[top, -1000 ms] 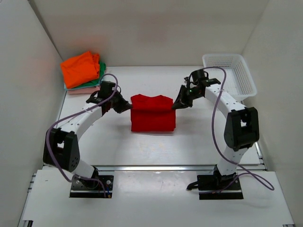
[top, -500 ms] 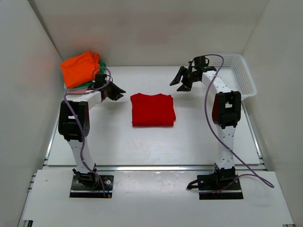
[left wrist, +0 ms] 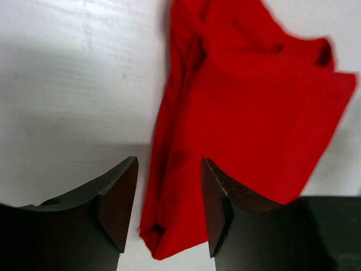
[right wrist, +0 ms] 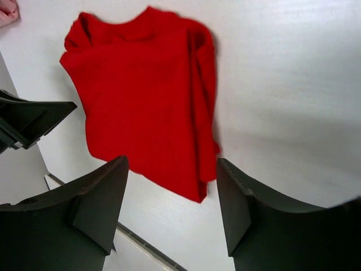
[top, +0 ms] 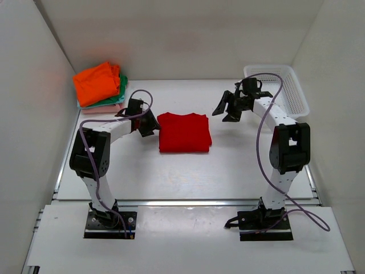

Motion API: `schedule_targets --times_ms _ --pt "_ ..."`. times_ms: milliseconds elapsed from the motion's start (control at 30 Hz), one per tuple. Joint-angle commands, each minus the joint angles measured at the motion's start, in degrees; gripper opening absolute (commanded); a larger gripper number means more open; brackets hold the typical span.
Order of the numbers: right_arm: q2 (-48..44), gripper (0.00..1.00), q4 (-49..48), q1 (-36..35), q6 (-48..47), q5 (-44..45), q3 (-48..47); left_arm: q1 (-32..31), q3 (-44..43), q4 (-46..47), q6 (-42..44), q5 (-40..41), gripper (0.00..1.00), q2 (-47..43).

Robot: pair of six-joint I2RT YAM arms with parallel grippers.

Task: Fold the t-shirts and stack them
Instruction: Fold the long partially folded tshirt into a neat square, then put the neatly folded tshirt into the corner of the board with the left arm

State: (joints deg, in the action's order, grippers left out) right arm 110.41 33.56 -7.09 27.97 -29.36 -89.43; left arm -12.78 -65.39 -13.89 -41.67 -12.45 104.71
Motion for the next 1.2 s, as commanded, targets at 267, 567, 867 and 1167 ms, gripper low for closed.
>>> schedule_targets --times_ms 267,567,867,1167 --pt "-17.6 0.62 -3.5 1.8 -0.6 1.9 16.6 -10.8 -15.9 -17.9 15.7 20.2 0.68 9.1" --pt "-23.6 0.62 -4.1 5.2 0.5 0.5 21.0 -12.9 -21.4 -29.3 15.7 23.3 0.73 16.9" --pt "-25.3 0.62 -5.0 6.0 1.1 -0.1 21.2 -13.2 -29.4 -36.6 15.3 23.7 0.43 22.3" --pt "-26.5 0.61 -5.1 8.5 0.8 -1.9 22.2 -7.9 -31.1 -36.3 17.6 17.0 0.00 20.0"
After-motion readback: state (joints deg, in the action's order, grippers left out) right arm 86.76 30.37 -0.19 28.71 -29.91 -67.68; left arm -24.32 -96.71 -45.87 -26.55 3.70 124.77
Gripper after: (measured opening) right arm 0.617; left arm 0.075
